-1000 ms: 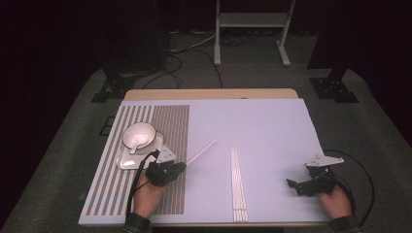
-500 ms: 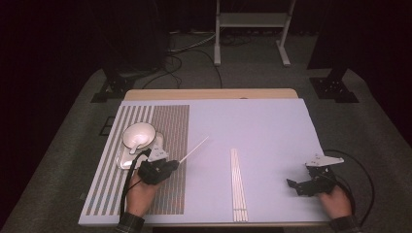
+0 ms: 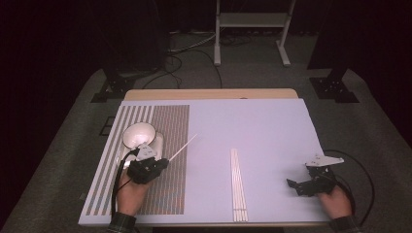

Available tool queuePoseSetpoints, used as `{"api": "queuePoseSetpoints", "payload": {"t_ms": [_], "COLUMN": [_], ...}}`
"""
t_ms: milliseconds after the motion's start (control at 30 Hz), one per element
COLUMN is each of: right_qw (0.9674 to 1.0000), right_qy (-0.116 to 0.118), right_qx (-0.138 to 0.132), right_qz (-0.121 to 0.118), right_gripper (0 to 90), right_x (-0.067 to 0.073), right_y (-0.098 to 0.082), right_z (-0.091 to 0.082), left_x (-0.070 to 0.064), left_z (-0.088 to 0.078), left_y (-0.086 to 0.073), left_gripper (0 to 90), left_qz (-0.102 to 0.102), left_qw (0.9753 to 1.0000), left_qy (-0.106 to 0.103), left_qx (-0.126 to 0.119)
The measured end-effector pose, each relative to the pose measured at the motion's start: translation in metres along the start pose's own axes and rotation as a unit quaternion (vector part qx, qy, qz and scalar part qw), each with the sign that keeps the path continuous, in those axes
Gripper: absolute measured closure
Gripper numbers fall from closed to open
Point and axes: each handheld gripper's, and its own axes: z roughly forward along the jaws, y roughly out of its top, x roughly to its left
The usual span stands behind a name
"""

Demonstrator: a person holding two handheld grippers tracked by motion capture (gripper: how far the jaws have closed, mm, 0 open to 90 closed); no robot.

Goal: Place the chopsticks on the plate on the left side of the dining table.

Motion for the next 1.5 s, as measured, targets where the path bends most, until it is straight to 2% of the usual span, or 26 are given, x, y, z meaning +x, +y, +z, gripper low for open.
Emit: {"api": "queuePoseSetpoints", "payload": {"t_ms": [633,1000,1500], "right_qw": [1.0,1.0,1.0], "right_qy": [0.0,0.0,0.0], "right_qx": [0.0,0.0,0.0], "right_qz": [0.0,0.0,0.0], "right_gripper": [0.0,0.0,0.0], "right_x": [0.0,0.0,0.0], "right_y": [0.0,0.0,0.0], "right_z": [0.0,0.0,0.0], "left_x": [0.031,0.047,0.059], "left_z": [-0.019,-0.022,-0.025], "left_y": [-0.017,-0.027,-0.035], "left_gripper": [84.0,84.0,83.9], "left_qz": [-0.024,-0.033,-0.043], "left_qw": [0.9991,0.9984,0.9975], "left_qy": [0.036,0.045,0.053], "left_qx": [0.0,0.009,0.015]}}
